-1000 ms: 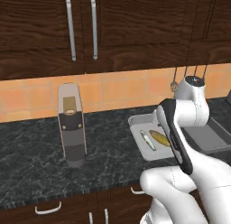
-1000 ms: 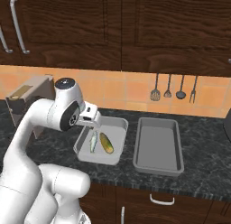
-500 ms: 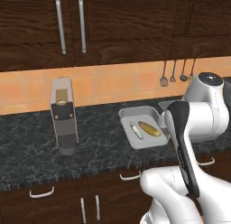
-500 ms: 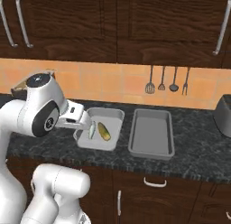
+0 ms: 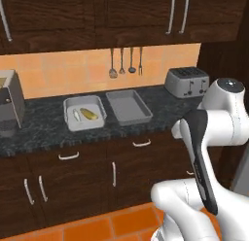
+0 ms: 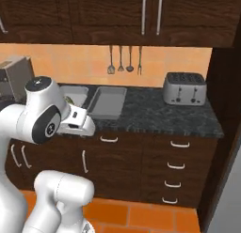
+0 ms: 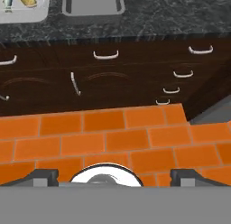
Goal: Place one cucumber and one fish in each tupperware on the nearby counter, to pack two identical lunches.
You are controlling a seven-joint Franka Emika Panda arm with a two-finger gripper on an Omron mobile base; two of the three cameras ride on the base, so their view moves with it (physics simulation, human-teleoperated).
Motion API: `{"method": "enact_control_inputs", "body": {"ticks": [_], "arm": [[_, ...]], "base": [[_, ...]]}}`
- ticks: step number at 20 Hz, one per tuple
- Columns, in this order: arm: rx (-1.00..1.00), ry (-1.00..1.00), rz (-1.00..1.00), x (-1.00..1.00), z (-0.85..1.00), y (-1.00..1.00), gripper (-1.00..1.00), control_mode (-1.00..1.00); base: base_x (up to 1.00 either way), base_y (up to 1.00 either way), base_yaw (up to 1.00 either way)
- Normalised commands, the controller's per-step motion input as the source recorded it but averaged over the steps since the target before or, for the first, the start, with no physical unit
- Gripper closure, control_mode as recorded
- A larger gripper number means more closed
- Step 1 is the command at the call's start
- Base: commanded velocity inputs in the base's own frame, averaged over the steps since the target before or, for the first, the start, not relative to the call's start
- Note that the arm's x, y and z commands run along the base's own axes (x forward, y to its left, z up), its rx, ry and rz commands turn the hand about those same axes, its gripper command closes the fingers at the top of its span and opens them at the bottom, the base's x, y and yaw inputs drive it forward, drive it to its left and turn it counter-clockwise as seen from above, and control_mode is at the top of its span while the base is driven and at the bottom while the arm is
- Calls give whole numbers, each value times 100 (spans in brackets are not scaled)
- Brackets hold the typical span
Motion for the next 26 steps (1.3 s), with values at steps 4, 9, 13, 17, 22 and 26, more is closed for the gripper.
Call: {"method": "enact_control_inputs", "body": {"ticks": [4,9,13,17,22,26], "arm": [[0,0,0,0,0,0,-100,100],[0,0,0,0,0,0,-100,100],[0,0,0,0,0,0,-100,100],[0,0,0,0,0,0,-100,100],[0,0,0,0,0,0,-100,100],[0,0,0,0,0,0,-100,100]], "base": [[-74,-100,-12],[-2,-100,-15],[13,-100,-17],[39,-100,-15],[74,-100,7],[3,-100,12]]}}
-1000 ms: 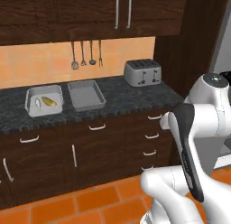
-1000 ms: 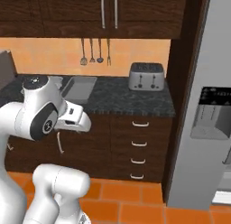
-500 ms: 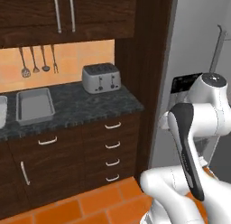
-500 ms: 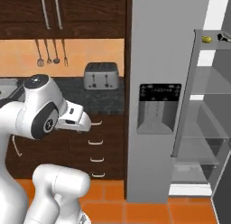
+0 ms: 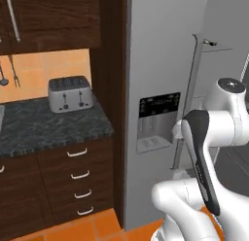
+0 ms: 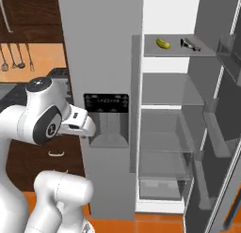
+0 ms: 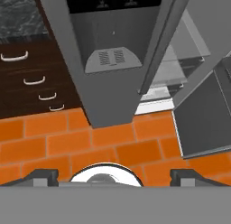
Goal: Place one cucumber and one fish in each tupperware on the nearby counter, to pack two identical lunches.
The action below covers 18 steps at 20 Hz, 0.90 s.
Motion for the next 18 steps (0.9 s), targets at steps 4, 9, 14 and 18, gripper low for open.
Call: {"method": "enact_control_inputs", "body": {"ticks": [4,9,14,18], "arm": [[0,0,0,0,0,0,-100,100],[0,0,0,0,0,0,-100,100],[0,0,0,0,0,0,-100,100],[0,0,0,0,0,0,-100,100]], "base": [[5,-97,6],[30,-54,3],[9,-16,1],[34,-37,2]]}}
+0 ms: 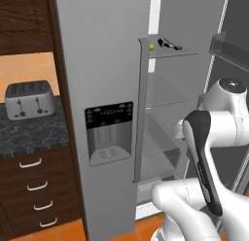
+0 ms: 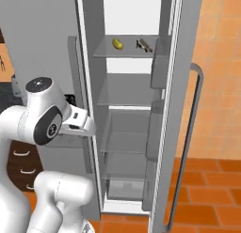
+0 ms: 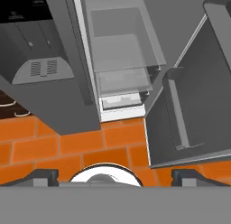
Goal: Place one cucumber and one fish in each tupperware on the nearby counter, to pack two identical lunches.
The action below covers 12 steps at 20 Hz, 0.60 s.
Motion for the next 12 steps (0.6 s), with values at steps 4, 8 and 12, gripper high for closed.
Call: {"method": "enact_control_inputs", "body": {"ticks": [4,8,12], "arm": [[0,0,0,0,0,0,-100,100],[0,0,0,0,0,0,-100,100],[0,0,0,0,0,0,-100,100]], "base": [[31,-23,0],[42,-27,0],[22,-32,2]]}}
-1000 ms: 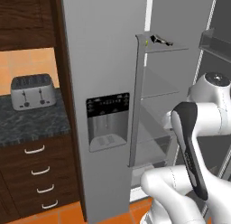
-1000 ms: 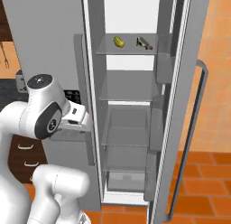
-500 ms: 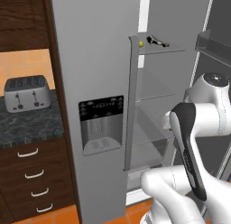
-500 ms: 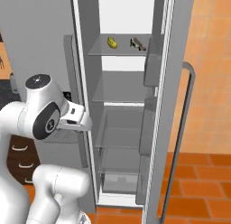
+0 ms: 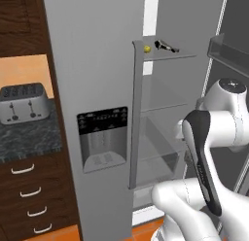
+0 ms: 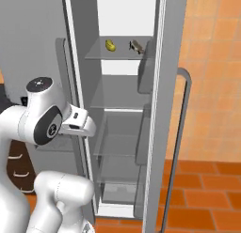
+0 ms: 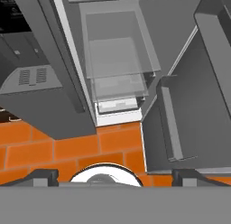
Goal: Place one cucumber and one fish in each tupperware on the nearby counter, to pack two identical lunches.
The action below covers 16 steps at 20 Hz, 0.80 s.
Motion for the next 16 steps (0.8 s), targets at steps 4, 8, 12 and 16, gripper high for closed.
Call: {"method": "enact_control_inputs", "body": {"ticks": [4,8,12,16], "arm": [[0,0,0,0,0,0,-100,100],[0,0,0,0,0,0,-100,100],[0,0,0,12,6,0,-100,-100],[1,-25,-5,42,92,0,-100,-100]], "base": [[34,-29,0],[37,-25,0],[24,-14,0],[0,0,0]]}}
